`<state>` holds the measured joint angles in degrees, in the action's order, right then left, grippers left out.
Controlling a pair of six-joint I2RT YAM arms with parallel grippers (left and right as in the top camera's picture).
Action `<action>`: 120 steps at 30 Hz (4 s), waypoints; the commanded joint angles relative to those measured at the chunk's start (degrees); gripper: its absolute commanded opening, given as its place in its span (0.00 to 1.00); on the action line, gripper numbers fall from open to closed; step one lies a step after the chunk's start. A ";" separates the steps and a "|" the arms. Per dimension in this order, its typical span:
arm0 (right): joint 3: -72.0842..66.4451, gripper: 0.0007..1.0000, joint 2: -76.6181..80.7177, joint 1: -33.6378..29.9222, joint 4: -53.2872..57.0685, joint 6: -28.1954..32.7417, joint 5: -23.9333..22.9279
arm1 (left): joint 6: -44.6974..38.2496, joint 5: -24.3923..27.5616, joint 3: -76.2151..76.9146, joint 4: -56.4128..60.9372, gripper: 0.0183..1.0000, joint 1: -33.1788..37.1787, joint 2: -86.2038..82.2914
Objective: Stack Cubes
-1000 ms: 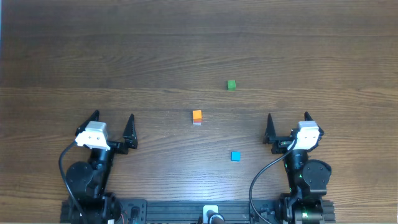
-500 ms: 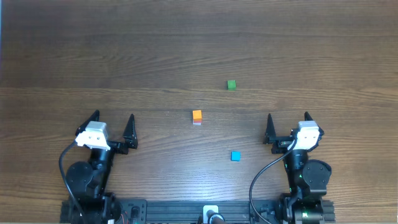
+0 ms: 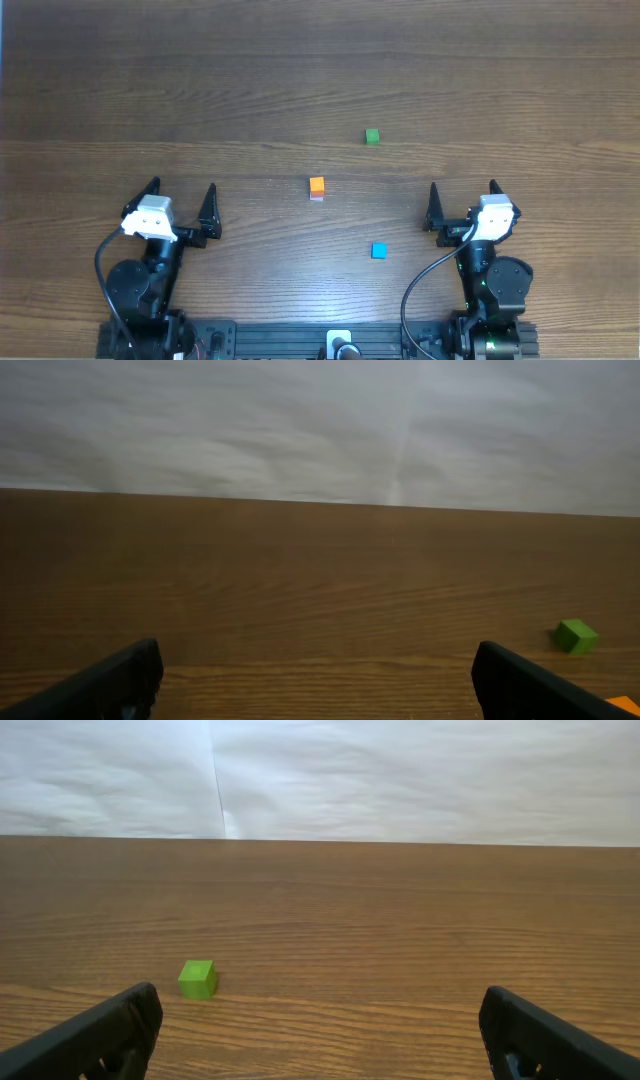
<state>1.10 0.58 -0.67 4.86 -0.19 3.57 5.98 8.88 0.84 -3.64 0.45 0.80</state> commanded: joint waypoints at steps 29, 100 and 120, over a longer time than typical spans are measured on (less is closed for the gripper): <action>23.52 0.99 19.32 0.33 7.67 -7.87 10.97 | -0.85 0.70 -0.46 0.13 1.00 -0.24 -0.42; 90.60 0.72 123.36 20.20 47.41 -18.84 -8.35 | -0.85 0.68 -0.46 0.13 1.00 -0.24 -0.42; 90.60 0.27 123.54 20.94 46.97 -18.84 -7.89 | -0.85 0.68 -0.46 0.13 1.00 -0.24 -0.42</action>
<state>90.61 123.17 19.64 52.01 -19.14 -4.47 5.98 9.08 0.80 -3.64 0.43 0.80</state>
